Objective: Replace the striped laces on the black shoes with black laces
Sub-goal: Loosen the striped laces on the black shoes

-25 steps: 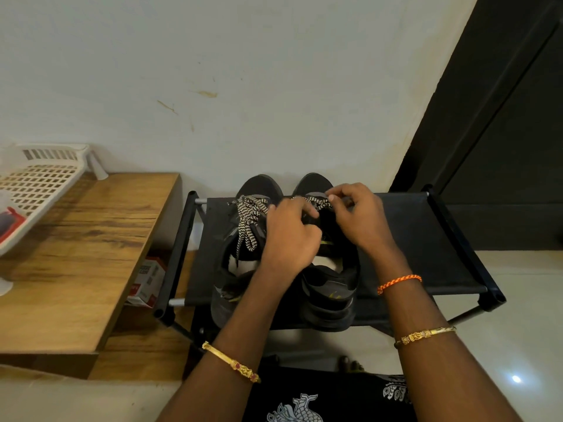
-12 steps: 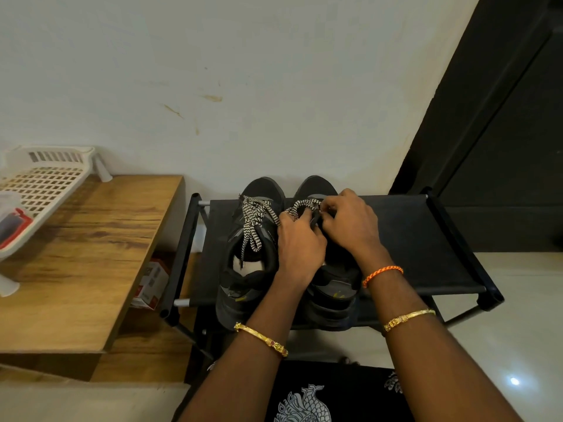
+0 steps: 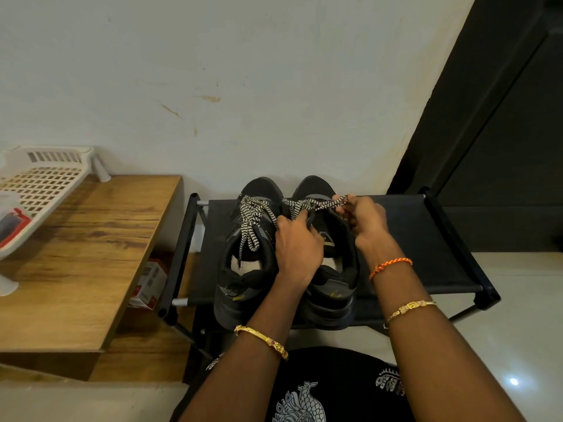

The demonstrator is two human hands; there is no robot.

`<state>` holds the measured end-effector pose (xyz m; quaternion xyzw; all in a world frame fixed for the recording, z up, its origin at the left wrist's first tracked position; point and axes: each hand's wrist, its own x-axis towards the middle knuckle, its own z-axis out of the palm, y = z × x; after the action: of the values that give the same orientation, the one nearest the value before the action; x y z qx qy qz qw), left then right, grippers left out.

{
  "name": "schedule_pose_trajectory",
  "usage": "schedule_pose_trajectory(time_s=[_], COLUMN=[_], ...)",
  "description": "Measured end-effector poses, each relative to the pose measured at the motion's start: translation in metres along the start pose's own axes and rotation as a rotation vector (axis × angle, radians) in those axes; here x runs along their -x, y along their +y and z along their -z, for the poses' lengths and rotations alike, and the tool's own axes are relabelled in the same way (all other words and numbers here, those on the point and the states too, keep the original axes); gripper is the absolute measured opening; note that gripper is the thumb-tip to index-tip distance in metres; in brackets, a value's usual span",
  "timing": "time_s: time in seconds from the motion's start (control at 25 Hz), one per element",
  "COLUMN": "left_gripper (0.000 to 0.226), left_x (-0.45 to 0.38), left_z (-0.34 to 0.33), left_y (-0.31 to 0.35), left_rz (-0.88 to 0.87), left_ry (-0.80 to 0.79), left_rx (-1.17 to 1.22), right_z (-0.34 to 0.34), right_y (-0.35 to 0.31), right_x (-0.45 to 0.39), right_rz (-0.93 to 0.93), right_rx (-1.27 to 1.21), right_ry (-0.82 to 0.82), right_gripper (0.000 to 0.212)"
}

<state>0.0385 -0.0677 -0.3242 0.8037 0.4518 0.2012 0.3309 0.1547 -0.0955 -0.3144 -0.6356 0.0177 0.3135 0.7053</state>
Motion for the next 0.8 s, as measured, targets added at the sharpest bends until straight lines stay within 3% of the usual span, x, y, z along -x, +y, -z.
schedule_pose_trajectory(time_s=[0.08, 0.2, 0.32, 0.52, 0.6, 0.72, 0.8], left_gripper=[0.034, 0.033, 0.032, 0.035, 0.038, 0.037, 0.033], left_x=[0.0, -0.001, -0.001, -0.001, 0.0, 0.0, -0.001], left_z=[0.0, -0.002, -0.004, -0.005, -0.005, -0.006, -0.007], left_y=[0.0, -0.001, -0.002, -0.001, -0.001, -0.002, -0.002], left_rz=[0.007, 0.019, 0.021, 0.023, 0.019, 0.01, 0.012], left_ry=[0.003, 0.011, 0.035, 0.076, 0.08, 0.087, 0.092], left_rx=[0.016, 0.024, 0.028, 0.021, 0.021, 0.021, 0.02], right_z=[0.001, 0.001, 0.0, 0.0, 0.001, 0.011, 0.018], right_y=[0.0, 0.005, 0.015, 0.014, 0.002, -0.022, -0.026], right_x=[0.0, 0.0, 0.001, 0.007, 0.012, 0.018, 0.018], right_rz=[0.215, 0.576, 0.671, 0.714, 0.649, 0.466, 0.319], right_rx=[0.302, 0.986, 1.204, 0.978, 0.631, -0.083, -0.312], right_ry=[-0.048, -0.197, -0.206, -0.121, -0.081, -0.109, -0.147], right_gripper=[0.024, 0.022, 0.02, 0.006, 0.012, 0.021, 0.019])
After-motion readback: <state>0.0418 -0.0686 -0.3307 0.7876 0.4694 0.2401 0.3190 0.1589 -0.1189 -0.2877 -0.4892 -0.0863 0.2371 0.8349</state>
